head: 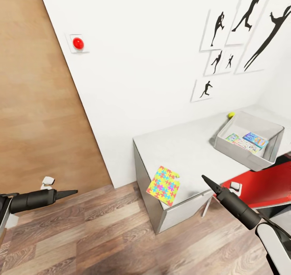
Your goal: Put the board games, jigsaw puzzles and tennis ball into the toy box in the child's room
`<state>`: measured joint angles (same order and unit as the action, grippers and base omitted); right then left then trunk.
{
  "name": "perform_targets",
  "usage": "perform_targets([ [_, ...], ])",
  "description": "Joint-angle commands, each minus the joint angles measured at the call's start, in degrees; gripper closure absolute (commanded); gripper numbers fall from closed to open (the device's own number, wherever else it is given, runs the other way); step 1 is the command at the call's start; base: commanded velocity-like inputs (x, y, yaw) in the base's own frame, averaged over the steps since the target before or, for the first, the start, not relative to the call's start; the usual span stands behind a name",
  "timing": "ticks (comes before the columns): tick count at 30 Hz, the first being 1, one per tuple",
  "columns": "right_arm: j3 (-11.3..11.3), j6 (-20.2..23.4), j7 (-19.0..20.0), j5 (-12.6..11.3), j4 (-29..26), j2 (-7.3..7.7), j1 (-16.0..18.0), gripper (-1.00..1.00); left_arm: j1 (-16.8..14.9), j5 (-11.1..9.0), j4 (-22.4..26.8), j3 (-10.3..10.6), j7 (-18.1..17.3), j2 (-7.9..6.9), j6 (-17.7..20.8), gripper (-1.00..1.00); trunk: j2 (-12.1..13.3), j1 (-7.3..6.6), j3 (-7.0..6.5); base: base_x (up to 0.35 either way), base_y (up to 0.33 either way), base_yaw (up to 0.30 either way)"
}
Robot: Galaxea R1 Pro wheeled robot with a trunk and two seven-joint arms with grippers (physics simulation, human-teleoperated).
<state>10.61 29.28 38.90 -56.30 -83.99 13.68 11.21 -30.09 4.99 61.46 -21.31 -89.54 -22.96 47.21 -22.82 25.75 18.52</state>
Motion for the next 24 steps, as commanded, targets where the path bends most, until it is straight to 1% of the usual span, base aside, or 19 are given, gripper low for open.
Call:
perform_targets([
  [1,0.04,0.45,-0.01,-0.42,0.01,-0.01,0.04,-1.00,-0.05,0.53,0.06,-0.08,-0.46,0.02,0.60,-1.00,-0.10,0.03,0.10,0.000,-0.092,0.000],
  [8,0.03,0.43,-0.12,-0.39,0.04,-0.05,0.04,-1.00,-0.05,0.53,-0.20,0.14,-0.46,0.11,0.72,-1.00,-0.10,0.03,0.10,0.040,-0.071,0.000],
  [11,0.03,0.43,-0.13,-0.39,0.03,-0.05,0.04,-1.00,-0.05,0.50,-0.72,0.33,-0.46,0.74,0.76,-1.00,-0.10,0.03,0.10,0.081,-0.020,0.000],
  [13,0.01,0.43,-0.14,-0.36,0.04,-0.08,0.04,-1.00,-0.08,0.49,-0.96,0.38,-0.15,1.49,0.80,-1.00,-0.10,0.03,0.10,0.052,-0.011,0.000],
  [15,-0.01,0.43,-0.14,-0.34,0.04,-0.11,0.04,-1.00,-0.10,0.48,-1.16,0.42,1.34,2.41,0.84,-1.00,-0.10,0.03,0.10,0.033,-0.007,0.000],
  [16,-0.03,0.43,-0.14,-0.33,0.03,-0.12,0.04,-1.00,-0.15,0.47,-1.29,0.44,3.19,3.37,0.88,-1.00,-0.10,0.03,0.10,0.019,-0.004,0.000],
  [18,-0.04,0.43,-0.14,-0.32,0.02,-0.13,0.02,-1.00,-0.18,0.47,-1.38,0.45,5.22,4.27,0.91,-1.00,-0.10,0.03,0.10,0.014,-0.003,0.000],
  [19,-0.05,0.43,-0.14,-0.30,0.00,-0.13,0.03,-1.00,-0.20,0.44,-1.43,0.46,7.18,5.12,0.95,-1.00,-0.10,0.03,0.10,0.008,-0.002,0.000],
  [23,-0.05,0.43,-0.14,-0.01,0.01,-0.14,0.03,-1.00,-0.21,0.40,-1.48,0.51,10.28,6.80,1.15,-1.00,-0.10,0.03,0.10,0.005,-0.001,0.000],
  [24,-0.04,0.43,-0.14,0.14,0.03,-0.17,0.04,-1.00,-0.22,0.39,-1.50,0.53,11.35,7.64,1.43,-1.00,-0.10,0.03,0.10,0.002,-0.015,0.000],
])
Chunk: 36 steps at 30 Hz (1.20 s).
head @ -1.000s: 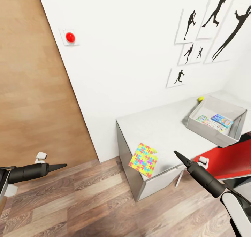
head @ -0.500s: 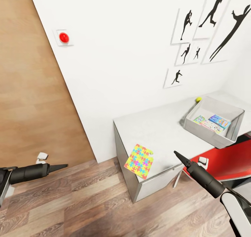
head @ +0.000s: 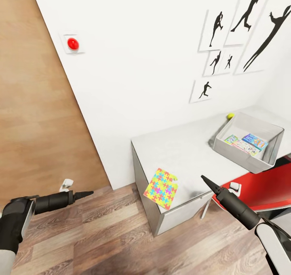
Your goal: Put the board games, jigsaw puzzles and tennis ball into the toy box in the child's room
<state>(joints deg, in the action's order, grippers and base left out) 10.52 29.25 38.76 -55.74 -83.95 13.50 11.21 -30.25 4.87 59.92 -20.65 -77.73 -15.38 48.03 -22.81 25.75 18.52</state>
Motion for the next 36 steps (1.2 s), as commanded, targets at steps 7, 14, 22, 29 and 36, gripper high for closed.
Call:
perform_targets([
  [7,0.08,0.46,0.00,-0.22,0.01,-0.04,0.04,-1.00,-0.04,0.53,-0.11,-0.10,1.43,1.66,1.97,-1.00,-0.11,0.03,0.10,0.026,-0.147,0.000],
  [14,0.09,0.46,-0.02,-0.17,0.01,-0.21,0.04,-1.00,-0.16,0.60,-2.61,0.02,2.44,3.02,3.71,-1.00,-0.11,0.03,0.10,0.065,-0.258,0.000],
  [22,0.11,0.46,-0.07,-0.16,0.02,-0.11,0.04,-1.00,-0.30,0.59,-6.05,0.17,4.93,4.17,4.29,-1.00,-0.11,0.03,0.10,0.084,-0.282,0.000],
  [29,0.12,0.46,-0.07,-0.16,0.02,0.01,0.04,-1.00,-0.38,0.58,-8.30,0.32,6.04,5.36,4.45,-1.00,-0.11,0.03,0.10,0.114,-0.279,0.000],
  [36,0.12,0.46,-0.03,-0.23,0.02,0.03,0.02,-1.00,-0.42,0.67,-9.05,0.42,6.37,5.29,4.79,-1.00,-0.11,0.03,0.10,0.090,-0.203,0.000],
])
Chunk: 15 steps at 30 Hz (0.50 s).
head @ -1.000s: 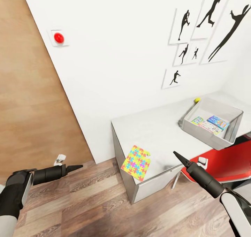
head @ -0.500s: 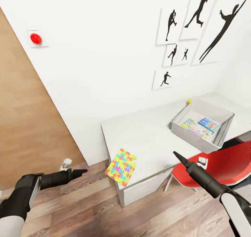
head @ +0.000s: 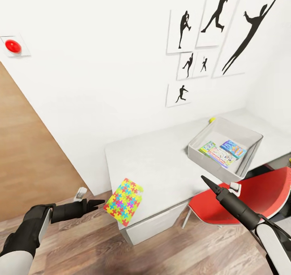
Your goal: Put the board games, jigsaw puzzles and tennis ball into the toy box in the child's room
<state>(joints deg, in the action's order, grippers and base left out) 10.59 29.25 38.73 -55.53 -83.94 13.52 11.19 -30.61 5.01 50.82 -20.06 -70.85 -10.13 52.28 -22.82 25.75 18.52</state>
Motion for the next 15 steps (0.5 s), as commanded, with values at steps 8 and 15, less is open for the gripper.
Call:
perform_targets([
  [8,0.04,0.46,0.15,-0.45,-0.03,0.07,0.06,-1.00,-0.06,0.64,-0.09,-0.14,-0.33,-0.06,0.52,-1.00,-0.10,0.04,0.10,0.020,-0.042,0.000],
  [15,0.04,0.46,0.15,-0.45,-0.06,0.05,0.06,-1.00,-0.06,0.58,-0.07,-0.33,-0.55,-1.17,0.62,-1.00,-0.10,0.04,0.10,0.074,-0.166,0.000],
])
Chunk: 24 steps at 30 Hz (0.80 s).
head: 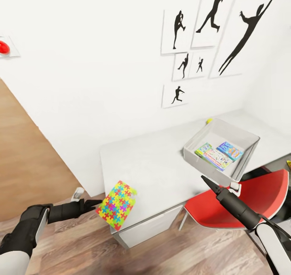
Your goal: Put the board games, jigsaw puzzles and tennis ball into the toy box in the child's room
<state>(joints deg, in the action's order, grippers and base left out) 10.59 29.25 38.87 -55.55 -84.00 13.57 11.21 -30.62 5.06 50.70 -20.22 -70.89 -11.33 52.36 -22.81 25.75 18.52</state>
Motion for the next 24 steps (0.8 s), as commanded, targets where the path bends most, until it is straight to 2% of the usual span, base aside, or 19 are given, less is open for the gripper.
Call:
perform_targets([
  [1,0.04,0.46,0.00,-0.42,0.00,0.00,0.02,-1.00,-0.06,0.50,0.04,-0.23,-0.57,-0.38,0.56,-1.00,-0.11,0.04,0.10,0.040,-0.135,0.000],
  [2,0.04,0.46,-0.01,-0.39,-0.01,-0.03,0.03,-1.00,-0.06,0.35,0.03,-0.30,-0.68,-1.28,0.64,-1.00,-0.11,0.04,0.10,0.026,-0.087,0.000],
  [7,0.01,0.46,-0.08,-0.36,-0.02,-0.26,0.04,-1.00,-0.06,0.11,0.02,-0.40,-0.85,-2.82,0.91,-1.00,-0.11,0.04,0.10,0.013,-0.042,0.000],
  [24,-0.04,0.46,-0.30,-0.35,0.02,-0.45,0.04,-1.00,-0.06,0.04,0.01,-0.44,-0.91,-3.41,1.34,-1.00,-0.11,0.04,0.10,0.002,0.008,0.000],
])
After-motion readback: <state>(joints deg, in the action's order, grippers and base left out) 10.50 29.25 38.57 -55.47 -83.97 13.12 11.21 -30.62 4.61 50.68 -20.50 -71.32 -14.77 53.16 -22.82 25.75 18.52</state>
